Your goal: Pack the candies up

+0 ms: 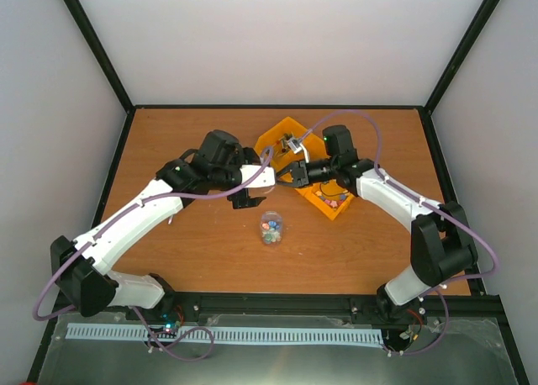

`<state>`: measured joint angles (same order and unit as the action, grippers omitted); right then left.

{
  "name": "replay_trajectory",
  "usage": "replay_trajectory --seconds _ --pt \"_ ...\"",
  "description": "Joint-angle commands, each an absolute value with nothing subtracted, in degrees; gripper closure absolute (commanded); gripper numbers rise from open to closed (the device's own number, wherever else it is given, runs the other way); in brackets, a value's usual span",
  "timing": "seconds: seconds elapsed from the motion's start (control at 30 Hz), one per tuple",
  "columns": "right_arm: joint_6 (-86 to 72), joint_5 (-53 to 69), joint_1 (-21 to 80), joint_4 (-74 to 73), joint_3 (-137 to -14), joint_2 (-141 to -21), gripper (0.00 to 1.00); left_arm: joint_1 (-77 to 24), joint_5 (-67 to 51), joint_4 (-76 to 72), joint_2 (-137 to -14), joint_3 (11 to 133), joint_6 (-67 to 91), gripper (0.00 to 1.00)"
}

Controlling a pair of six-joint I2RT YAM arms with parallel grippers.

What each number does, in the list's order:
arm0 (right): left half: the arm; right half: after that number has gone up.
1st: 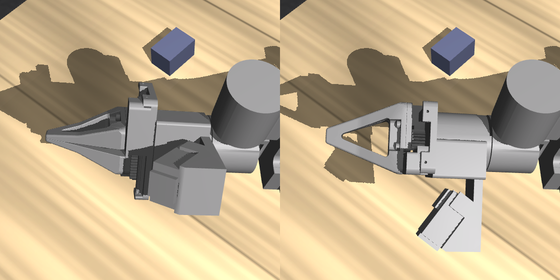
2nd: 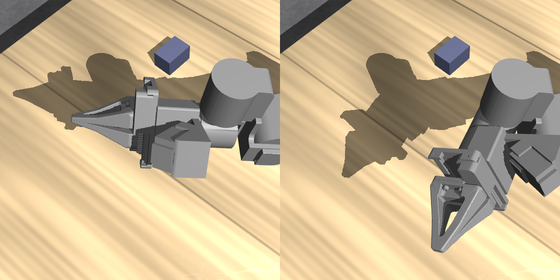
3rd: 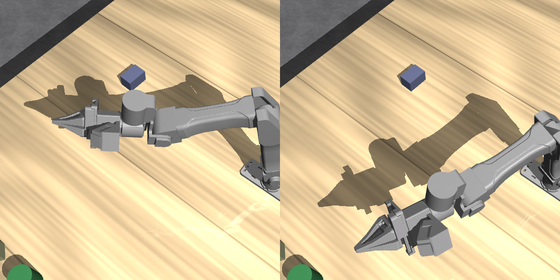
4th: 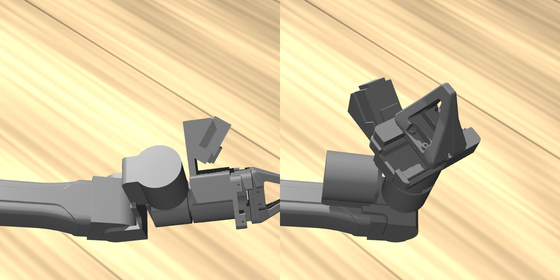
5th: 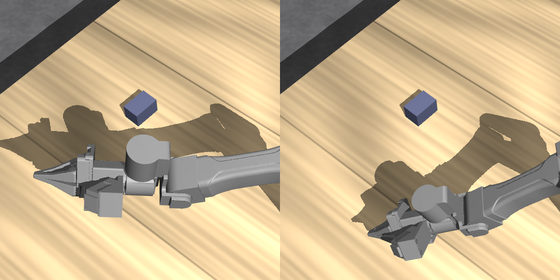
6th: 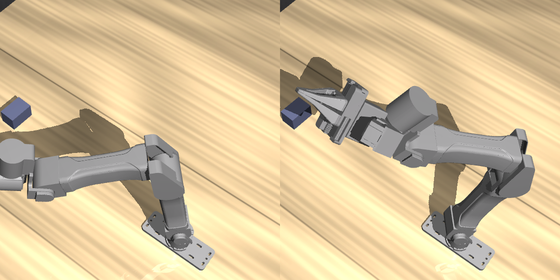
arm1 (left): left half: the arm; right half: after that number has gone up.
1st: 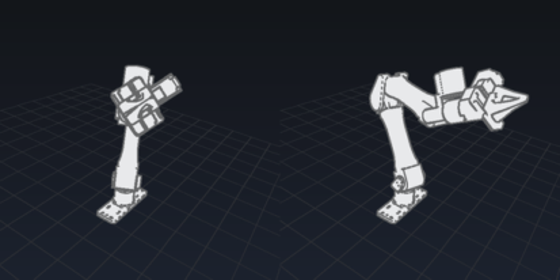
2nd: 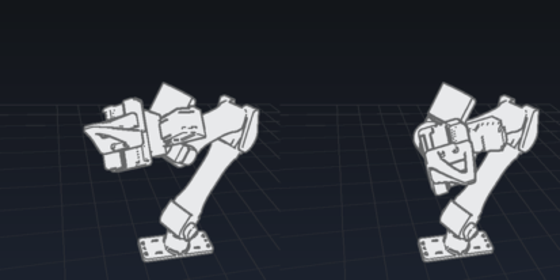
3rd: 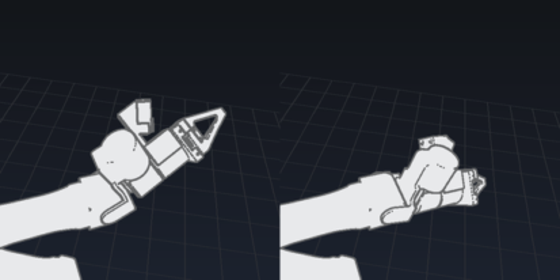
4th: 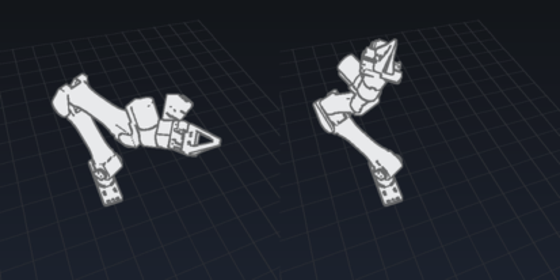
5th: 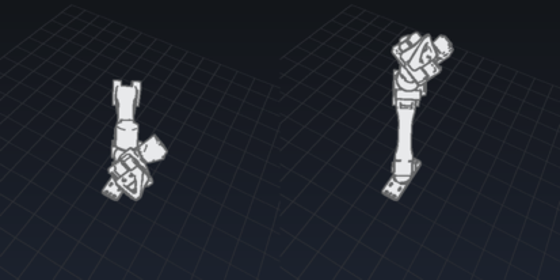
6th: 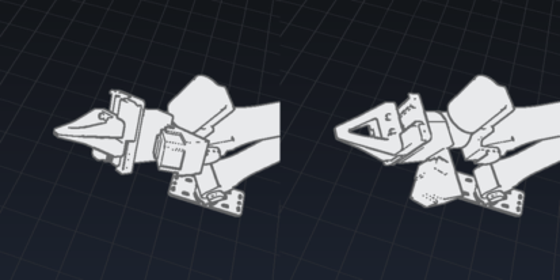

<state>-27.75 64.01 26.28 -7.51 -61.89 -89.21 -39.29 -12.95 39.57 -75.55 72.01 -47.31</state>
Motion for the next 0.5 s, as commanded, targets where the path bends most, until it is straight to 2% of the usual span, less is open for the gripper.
replay_trajectory --seconds 0.0,0.47 --pt "-28.12 65.73 27.07 -6.14 -61.43 -87.65 0.97 -40.22 -11.96 38.24 -75.15 71.64 -51.10 0.02" --pt "-30.34 66.56 27.25 -4.05 -60.01 -86.92 0.97 -42.35 -8.98 37.83 -75.32 70.36 -54.51 0.10"
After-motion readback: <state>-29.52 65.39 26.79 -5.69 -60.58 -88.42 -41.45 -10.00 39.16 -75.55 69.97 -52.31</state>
